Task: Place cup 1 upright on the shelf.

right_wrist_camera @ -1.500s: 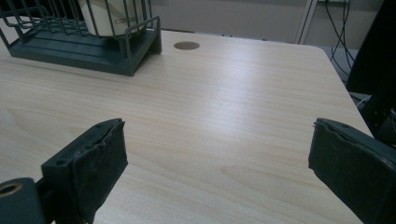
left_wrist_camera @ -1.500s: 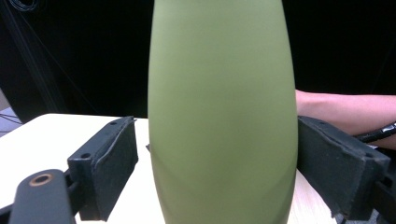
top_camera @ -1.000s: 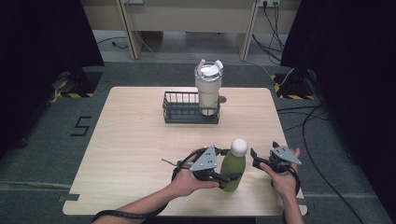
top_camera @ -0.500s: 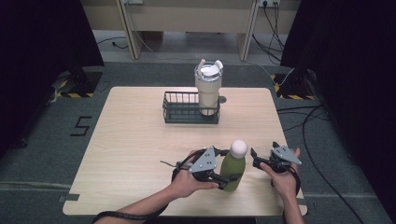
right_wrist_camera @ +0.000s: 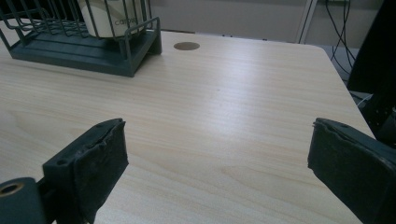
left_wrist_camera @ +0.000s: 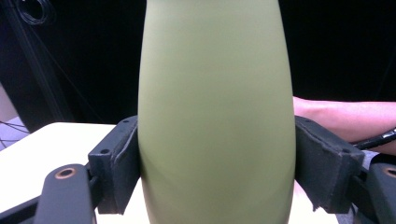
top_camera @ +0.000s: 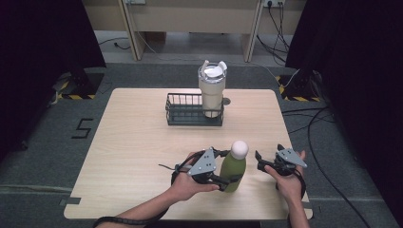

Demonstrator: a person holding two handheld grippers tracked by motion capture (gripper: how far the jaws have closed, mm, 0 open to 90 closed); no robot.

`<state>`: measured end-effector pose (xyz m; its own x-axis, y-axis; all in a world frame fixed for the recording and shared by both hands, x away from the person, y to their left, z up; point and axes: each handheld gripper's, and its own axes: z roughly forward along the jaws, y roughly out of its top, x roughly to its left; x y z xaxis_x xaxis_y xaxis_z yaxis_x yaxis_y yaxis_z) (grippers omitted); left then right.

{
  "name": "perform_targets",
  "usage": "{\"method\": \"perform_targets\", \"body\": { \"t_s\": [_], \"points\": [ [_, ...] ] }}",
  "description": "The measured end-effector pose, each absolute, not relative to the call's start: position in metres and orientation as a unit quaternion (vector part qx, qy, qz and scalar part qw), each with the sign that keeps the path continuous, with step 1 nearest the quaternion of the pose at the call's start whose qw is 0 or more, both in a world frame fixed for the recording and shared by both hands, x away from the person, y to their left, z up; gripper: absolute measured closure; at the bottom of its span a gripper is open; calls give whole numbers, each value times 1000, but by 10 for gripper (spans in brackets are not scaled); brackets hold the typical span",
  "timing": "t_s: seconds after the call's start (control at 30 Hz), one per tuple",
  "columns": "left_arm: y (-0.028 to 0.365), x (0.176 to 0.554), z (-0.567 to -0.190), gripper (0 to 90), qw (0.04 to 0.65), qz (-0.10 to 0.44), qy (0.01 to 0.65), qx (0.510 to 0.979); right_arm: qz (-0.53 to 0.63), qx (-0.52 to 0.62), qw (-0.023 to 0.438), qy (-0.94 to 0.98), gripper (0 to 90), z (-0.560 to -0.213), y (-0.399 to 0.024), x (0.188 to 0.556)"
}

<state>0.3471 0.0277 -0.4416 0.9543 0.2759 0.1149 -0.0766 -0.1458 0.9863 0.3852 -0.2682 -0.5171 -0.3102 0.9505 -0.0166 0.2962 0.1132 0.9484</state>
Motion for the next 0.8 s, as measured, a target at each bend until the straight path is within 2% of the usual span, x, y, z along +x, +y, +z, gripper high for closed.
{"method": "perform_targets", "body": {
  "t_s": [0.8],
  "points": [
    [59,350,-418,232,656,175,88,729,475,475,343,657,57,-517,-271,386]
  ]
}}
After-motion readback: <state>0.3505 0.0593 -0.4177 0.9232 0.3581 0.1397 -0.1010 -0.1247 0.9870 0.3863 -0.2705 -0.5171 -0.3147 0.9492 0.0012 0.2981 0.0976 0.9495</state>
